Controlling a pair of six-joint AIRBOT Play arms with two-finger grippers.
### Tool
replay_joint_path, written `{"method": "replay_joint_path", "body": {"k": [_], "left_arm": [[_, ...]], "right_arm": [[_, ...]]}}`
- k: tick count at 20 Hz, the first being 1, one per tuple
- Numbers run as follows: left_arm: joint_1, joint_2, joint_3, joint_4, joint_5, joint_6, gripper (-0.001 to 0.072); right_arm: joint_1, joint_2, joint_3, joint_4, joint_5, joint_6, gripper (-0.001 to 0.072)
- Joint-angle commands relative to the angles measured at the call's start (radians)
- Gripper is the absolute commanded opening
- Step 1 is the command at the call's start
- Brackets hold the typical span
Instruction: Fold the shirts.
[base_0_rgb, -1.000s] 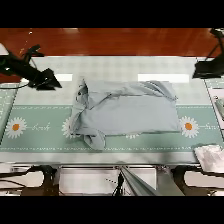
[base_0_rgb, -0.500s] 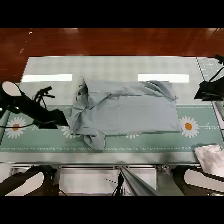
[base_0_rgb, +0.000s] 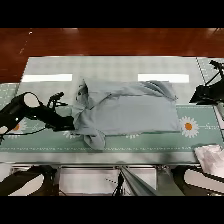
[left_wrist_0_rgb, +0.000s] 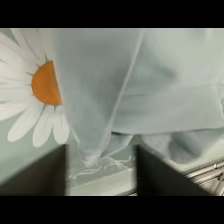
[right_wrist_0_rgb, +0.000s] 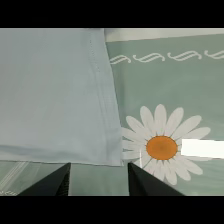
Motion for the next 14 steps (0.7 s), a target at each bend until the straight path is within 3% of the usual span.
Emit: {"method": "replay_joint_path", "body": {"k": [1, 2, 4, 6, 7, 11, 14], "left_arm": [[-0.014, -0.028, -0.020, 0.037, 0.041, -0.015, 0.0257], [-0.013, -0.039, -0.035, 0.066, 0.037, -0.016, 0.0257], [-0.011, -0.053, -0.071, 0.108, 0.032, -0.016, 0.0256], [-0.011, -0.055, -0.100, 0.139, 0.040, -0.015, 0.0071], [-0.011, -0.054, -0.103, 0.144, 0.043, -0.014, 0.0030], [-0.011, -0.045, -0.103, 0.142, 0.063, -0.011, 0.0031], [-0.011, -0.032, -0.103, 0.141, 0.081, 0.000, 0.0031]], "right_arm": [[0.000, 0.001, -0.002, 0.000, 0.006, -0.001, 0.0424], [0.000, 0.001, -0.002, -0.007, 0.006, -0.001, 0.0465], [-0.002, 0.001, -0.004, -0.033, 0.006, -0.001, 0.0479], [-0.002, 0.001, -0.004, -0.042, 0.005, -0.001, 0.0479], [-0.002, 0.001, -0.004, -0.043, 0.006, -0.001, 0.0479], [-0.024, 0.001, -0.006, -0.053, 0.008, -0.003, 0.0480], [-0.135, 0.031, -0.079, -0.028, 0.008, -0.006, 0.0532]]}}
